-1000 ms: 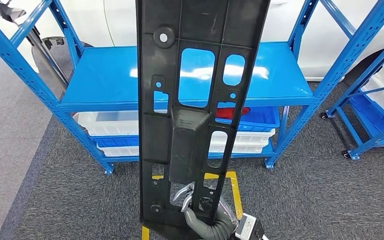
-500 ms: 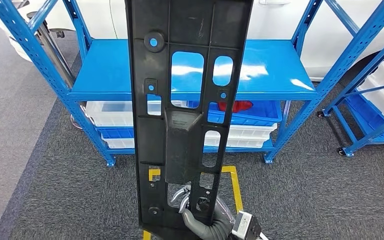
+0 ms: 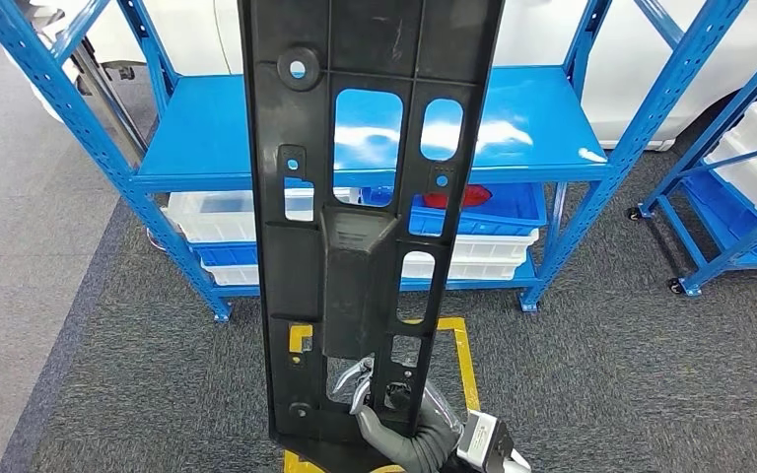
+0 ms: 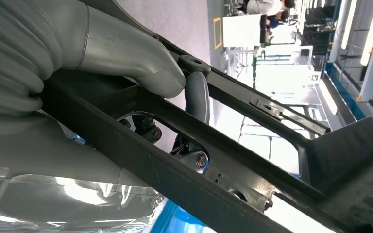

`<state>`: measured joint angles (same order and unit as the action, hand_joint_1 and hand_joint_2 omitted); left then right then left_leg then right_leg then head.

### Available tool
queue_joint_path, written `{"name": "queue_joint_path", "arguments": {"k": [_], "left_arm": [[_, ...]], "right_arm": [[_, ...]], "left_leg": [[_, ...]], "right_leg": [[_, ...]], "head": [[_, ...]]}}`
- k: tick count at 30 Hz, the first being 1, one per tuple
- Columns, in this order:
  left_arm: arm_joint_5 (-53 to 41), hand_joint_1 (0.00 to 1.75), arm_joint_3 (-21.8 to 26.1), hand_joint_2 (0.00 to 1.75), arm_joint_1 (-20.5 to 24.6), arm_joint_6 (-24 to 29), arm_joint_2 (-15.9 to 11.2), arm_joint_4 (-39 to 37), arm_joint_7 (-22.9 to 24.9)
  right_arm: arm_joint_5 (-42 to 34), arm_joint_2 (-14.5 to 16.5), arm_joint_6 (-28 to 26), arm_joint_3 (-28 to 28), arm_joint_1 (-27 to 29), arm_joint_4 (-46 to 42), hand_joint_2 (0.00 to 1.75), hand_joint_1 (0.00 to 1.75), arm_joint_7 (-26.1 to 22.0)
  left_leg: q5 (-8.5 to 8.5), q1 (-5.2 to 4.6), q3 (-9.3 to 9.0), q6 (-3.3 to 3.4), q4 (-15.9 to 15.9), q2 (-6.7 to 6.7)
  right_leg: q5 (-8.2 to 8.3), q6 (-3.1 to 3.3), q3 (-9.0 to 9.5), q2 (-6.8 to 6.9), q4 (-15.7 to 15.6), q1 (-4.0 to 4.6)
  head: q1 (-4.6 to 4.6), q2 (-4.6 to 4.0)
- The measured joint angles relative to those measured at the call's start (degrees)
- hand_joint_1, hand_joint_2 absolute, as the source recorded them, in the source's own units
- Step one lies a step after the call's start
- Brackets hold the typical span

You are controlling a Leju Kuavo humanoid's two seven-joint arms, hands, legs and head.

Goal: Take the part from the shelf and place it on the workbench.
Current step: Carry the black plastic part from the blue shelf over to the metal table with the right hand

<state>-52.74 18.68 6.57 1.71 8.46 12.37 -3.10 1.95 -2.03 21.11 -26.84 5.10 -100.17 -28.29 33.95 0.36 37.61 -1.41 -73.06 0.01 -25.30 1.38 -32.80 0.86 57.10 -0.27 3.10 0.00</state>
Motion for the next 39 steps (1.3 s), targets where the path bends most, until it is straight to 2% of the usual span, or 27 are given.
{"name": "queue_joint_path", "arguments": {"k": [1,3,4,5,8,9,11,13,14,15,16,18,19,20,23,24,25,26,28,29,30,31,33,34,35,38,39], "left_arm": [[-0.02,0.0,0.01,1.75,-0.03,0.24,0.0,0.0,-0.14],[-0.04,0.0,0.01,1.75,-0.2,0.8,-0.01,0.0,-0.45],[-0.03,0.0,0.01,1.75,-0.27,0.98,-0.01,0.0,-0.56],[-0.03,0.0,0.01,1.75,-0.33,1.09,-0.01,0.0,-0.64],[0.01,0.0,0.03,1.75,-0.45,1.21,0.04,0.0,-0.74],[0.02,0.0,0.04,1.75,-0.44,1.23,0.08,0.0,-0.78],[0.02,0.0,0.05,1.75,-0.36,1.25,0.15,0.0,-0.92],[0.07,0.0,0.05,1.75,-0.38,1.31,0.17,0.0,-1.02],[0.1,0.0,0.06,1.75,-0.41,1.34,0.17,0.0,-1.03],[0.15,0.0,0.07,1.75,-0.42,1.37,0.17,0.0,-1.03],[0.21,0.0,0.08,1.75,-0.42,1.39,0.17,0.0,-1.03],[0.27,0.0,0.09,1.75,-0.4,1.45,0.21,0.0,-1.01],[0.26,0.0,0.09,1.75,-0.4,1.49,0.23,0.0,-0.98],[0.24,0.0,0.1,1.75,-0.4,1.51,0.25,0.0,-0.95],[0.19,0.0,0.12,1.75,-0.38,1.56,0.25,0.0,-0.89],[0.17,0.0,0.13,1.75,-0.38,1.58,0.24,0.0,-0.86],[0.15,0.0,0.13,1.75,-0.38,1.6,0.23,0.0,-0.86],[0.13,0.0,0.14,1.75,-0.37,1.62,0.22,0.0,-0.88],[0.12,0.0,0.16,1.75,-0.27,1.65,0.22,0.0,-0.97],[0.11,0.0,0.17,1.75,-0.22,1.66,0.22,0.0,-1.01],[0.09,0.0,0.18,1.75,-0.19,1.68,0.22,0.0,-1.03],[0.05,0.0,0.18,1.75,-0.16,1.72,0.21,0.0,-1.02],[-0.05,0.0,0.18,1.75,-0.3,1.83,0.19,0.0,-0.92],[-0.09,0.0,0.18,1.75,-0.36,1.86,0.18,0.0,-0.85],[-0.11,0.0,0.18,1.75,-0.45,1.87,0.17,0.0,-0.79],[-0.14,0.0,0.18,1.75,-0.63,1.89,0.19,0.0,-0.63],[-0.16,0.0,0.18,1.75,-0.65,1.9,0.21,0.0,-0.59]], "right_arm": [[0.0,0.01,0.13,0.0,-0.02,0.08,1.75,1.75,0.0],[0.0,0.07,0.37,0.0,-0.12,0.13,1.75,1.75,0.0],[0.0,0.1,0.46,-0.01,-0.2,0.13,1.75,1.75,-0.01],[0.0,0.13,0.52,-0.01,-0.28,0.13,1.75,1.75,-0.01],[0.0,0.13,0.57,-0.04,-0.39,0.13,1.75,1.75,-0.01],[-0.01,0.13,0.57,-0.04,-0.42,0.13,1.75,1.75,-0.02],[-0.01,0.13,0.57,-0.04,-0.48,0.17,1.75,1.75,-0.03],[0.0,0.13,0.61,-0.04,-0.5,0.34,1.75,1.75,-0.02],[0.0,0.13,0.63,-0.04,-0.49,0.45,1.75,1.75,-0.01],[0.0,0.13,0.64,-0.04,-0.49,0.54,1.75,1.75,-0.01],[0.0,0.13,0.64,-0.04,-0.49,0.6,1.75,1.75,0.0],[0.01,0.13,0.64,-0.04,-0.56,0.63,1.75,1.75,0.01],[0.01,0.13,0.64,-0.04,-0.61,0.63,1.75,1.75,0.01],[0.02,0.13,0.64,-0.04,-0.66,0.63,1.75,1.75,0.0],[0.04,0.14,0.63,-0.06,-0.67,0.63,1.75,1.75,-0.01],[0.06,0.14,0.62,-0.07,-0.67,0.63,1.75,1.75,-0.01],[0.1,0.15,0.61,-0.07,-0.68,0.63,1.75,1.75,-0.02],[0.15,0.15,0.61,-0.09,-0.68,0.63,1.75,1.75,-0.03],[0.24,0.15,0.59,-0.12,-0.67,0.65,1.75,1.75,-0.07],[0.25,0.14,0.58,-0.14,-0.65,0.68,1.75,1.75,-0.08],[0.26,0.14,0.56,-0.14,-0.63,0.72,1.75,1.75,-0.08],[0.26,0.14,0.55,-0.15,-0.62,0.76,1.75,1.75,-0.08],[0.26,0.15,0.5,-0.16,-0.61,0.78,1.75,1.75,-0.1],[0.26,0.15,0.48,-0.16,-0.61,0.77,1.75,1.75,-0.12],[0.26,0.15,0.46,-0.17,-0.62,0.76,1.75,1.75,-0.14],[0.29,0.14,0.42,-0.19,-0.6,0.77,1.75,1.75,-0.17],[0.3,0.13,0.39,-0.2,-0.61,0.76,1.75,1.75,-0.19]], "left_leg": [[-1.47,0.09,-2.11,0.01,2.97,0.01],[-4.18,0.13,-6.98,0.25,11.35,-0.01],[-4.86,0.06,-8.41,0.55,14.24,-0.05],[-5.01,-0.04,-8.88,0.89,15.6,-0.11],[-5.72,-0.09,-8.24,2.11,15.89,-0.16],[-6.11,-0.01,-8.05,2.55,16.04,-0.09],[-6.91,0.12,-7.42,3.19,16.22,0.08],[-7.51,0.03,-6.47,3.36,16.1,0.15],[-7.75,-0.01,-6.06,3.34,16.02,0.17],[-7.94,-0.04,-5.71,3.29,15.91,0.16],[-8.09,-0.06,-5.46,3.2,15.81,0.12],[-8.32,-0.15,-5.2,2.91,15.61,0.04],[-8.43,-0.23,-5.08,2.7,15.51,0.02],[-8.57,-0.28,-4.93,2.44,15.44,0.02],[-8.96,-0.24,-4.54,1.45,15.42,0.06],[-8.42,-0.21,-4.28,1.11,14.91,0.03],[-7.15,-0.19,-3.66,0.82,13.43,0.0],[-5.14,-0.13,-2.58,0.55,10.69,-0.03],[-0.74,-0.05,0.25,0.09,2.94,-0.03],[0.47,-0.02,1.08,-0.06,0.02,-0.02],[0.57,0.01,0.92,-0.12,-0.88,-0.02],[-0.45,0.04,-0.48,-0.11,0.73,-0.01],[-3.69,0.12,-5.45,0.14,8.82,-0.02],[-4.78,0.08,-7.47,0.35,12.64,-0.05],[-5.3,0.02,-8.55,0.61,15.02,-0.09],[-5.76,-0.05,-8.29,1.63,15.99,-0.2],[-6.1,0.05,-8.12,2.07,16.11,-0.17]], "right_leg": [[0.13,-0.1,-0.3,-0.04,0.21,-0.01],[0.34,-0.43,-0.81,-0.12,0.73,0.08],[0.5,-0.71,-1.11,-0.14,0.96,0.17],[0.72,-1.05,-1.41,-0.15,1.1,0.24],[1.21,-2.15,-1.98,-0.2,1.25,0.13],[0.47,-2.46,-2.4,-0.27,2.03,0.06],[-3.41,-3.03,-4.63,-0.46,7.31,-0.17],[-7.6,-3.47,-7.55,-0.54,15.1,-0.35],[-8.35,-3.56,-8.11,-0.55,17.27,-0.42],[-8.02,-3.55,-7.54,-0.55,17.23,-0.46],[-6.74,-3.43,-5.75,-0.55,14.77,-0.48],[-3.79,-2.88,-0.45,-0.57,6.23,-0.36],[-2.92,-2.54,1.37,-0.59,2.9,-0.21],[-2.6,-2.21,2.24,-0.61,1.07,-0.05],[-1.99,-1.23,1.85,-0.56,0.44,0.07],[-1.64,-0.83,1.75,-0.48,0.19,-0.06],[-1.27,-0.44,1.6,-0.37,-0.08,-0.21],[-0.94,-0.16,1.36,-0.26,-0.24,-0.31],[-0.45,0.08,0.59,-0.14,-0.19,-0.23],[-0.22,0.08,0.2,-0.11,-0.1,-0.2],[-0.03,0.04,-0.14,-0.11,0.01,-0.18],[0.12,-0.03,-0.38,-0.13,0.12,-0.17],[0.31,-0.26,-0.68,-0.23,0.43,-0.11],[0.41,-0.47,-0.91,-0.27,0.66,0.0],[0.56,-0.75,-1.18,-0.28,0.85,0.12],[1.13,-1.79,-1.88,-0.27,0.99,0.19],[0.74,-2.12,-2.13,-0.35,1.38,0.11]], "head": [[0.0,0.0],[0.0,0.0],[0.0,0.0],[0.0,0.0],[-0.01,0.0],[-0.01,0.0],[-0.02,0.0],[-0.02,0.0],[-0.02,0.0],[-0.02,0.0],[-0.02,0.0],[-0.02,0.0],[-0.02,0.0],[-0.02,0.0],[-0.01,0.0],[-0.01,0.0],[-0.01,0.0],[-0.01,0.0],[0.0,0.0],[0.0,0.0],[0.0,0.0],[0.0,0.0],[0.0,0.0],[-0.01,0.0],[-0.01,0.0],[-0.01,0.0],[-0.01,0.0]]}}
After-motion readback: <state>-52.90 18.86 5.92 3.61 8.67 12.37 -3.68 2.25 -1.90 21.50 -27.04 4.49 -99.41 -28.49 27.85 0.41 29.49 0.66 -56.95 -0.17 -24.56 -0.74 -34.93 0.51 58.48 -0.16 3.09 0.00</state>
